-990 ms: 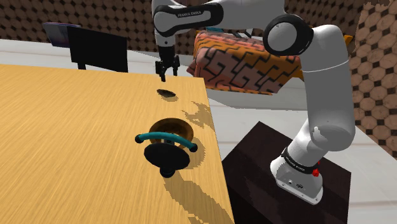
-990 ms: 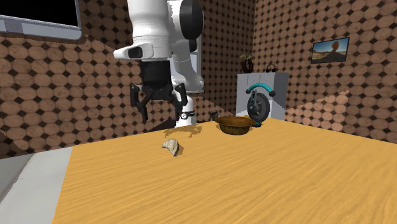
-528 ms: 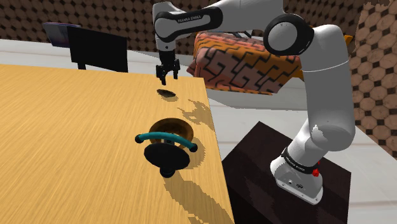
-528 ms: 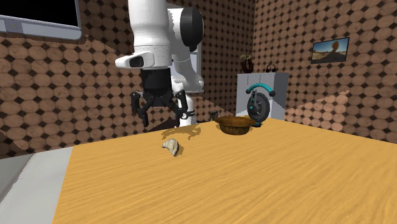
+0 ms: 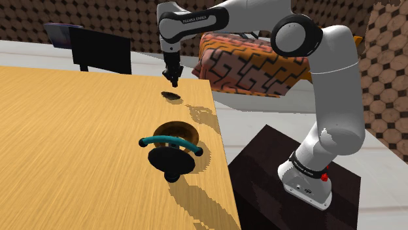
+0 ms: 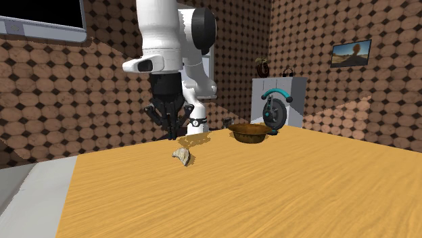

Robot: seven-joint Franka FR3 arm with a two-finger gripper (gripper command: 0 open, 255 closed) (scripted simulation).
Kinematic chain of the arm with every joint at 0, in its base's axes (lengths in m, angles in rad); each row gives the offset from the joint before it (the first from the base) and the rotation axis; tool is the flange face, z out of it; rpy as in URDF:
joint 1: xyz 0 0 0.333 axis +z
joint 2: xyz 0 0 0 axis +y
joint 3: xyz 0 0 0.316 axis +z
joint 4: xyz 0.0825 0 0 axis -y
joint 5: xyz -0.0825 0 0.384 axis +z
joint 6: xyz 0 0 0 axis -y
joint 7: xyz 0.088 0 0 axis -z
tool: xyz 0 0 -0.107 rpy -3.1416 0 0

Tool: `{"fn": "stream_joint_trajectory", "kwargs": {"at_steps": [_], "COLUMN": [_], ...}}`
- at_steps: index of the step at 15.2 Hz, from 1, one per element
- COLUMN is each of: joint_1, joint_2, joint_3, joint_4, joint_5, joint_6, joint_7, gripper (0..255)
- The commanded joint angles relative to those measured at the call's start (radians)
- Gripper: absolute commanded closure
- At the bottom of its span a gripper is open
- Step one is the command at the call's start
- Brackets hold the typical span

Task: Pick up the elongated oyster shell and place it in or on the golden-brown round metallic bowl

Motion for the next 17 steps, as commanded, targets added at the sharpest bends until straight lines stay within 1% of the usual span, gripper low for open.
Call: {"fn": "stream_joint_trajectory", "kwargs": {"at_steps": [1, 5, 6, 7, 9, 10, 17], "joint_1": [0.000, 0.000, 0.000, 0.031, 0.077, 0.084, 0.078], "joint_2": [0.000, 0.000, 0.000, -0.048, -0.158, -0.186, -0.134], "joint_3": [0.000, 0.000, 0.000, 0.011, 0.029, 0.034, 0.023], "joint_4": [0.000, 0.000, 0.000, -0.095, -0.328, -0.392, -0.407], "joint_5": [0.000, 0.000, 0.000, -0.084, -0.256, -0.304, -0.326], "joint_6": [0.000, 0.000, 0.000, 0.100, 0.342, 0.411, 0.477], "joint_7": [0.000, 0.000, 0.000, -0.101, -0.276, -0.314, -0.302], "gripper": [255, 255, 0, 0, 0, 0, 0]}}
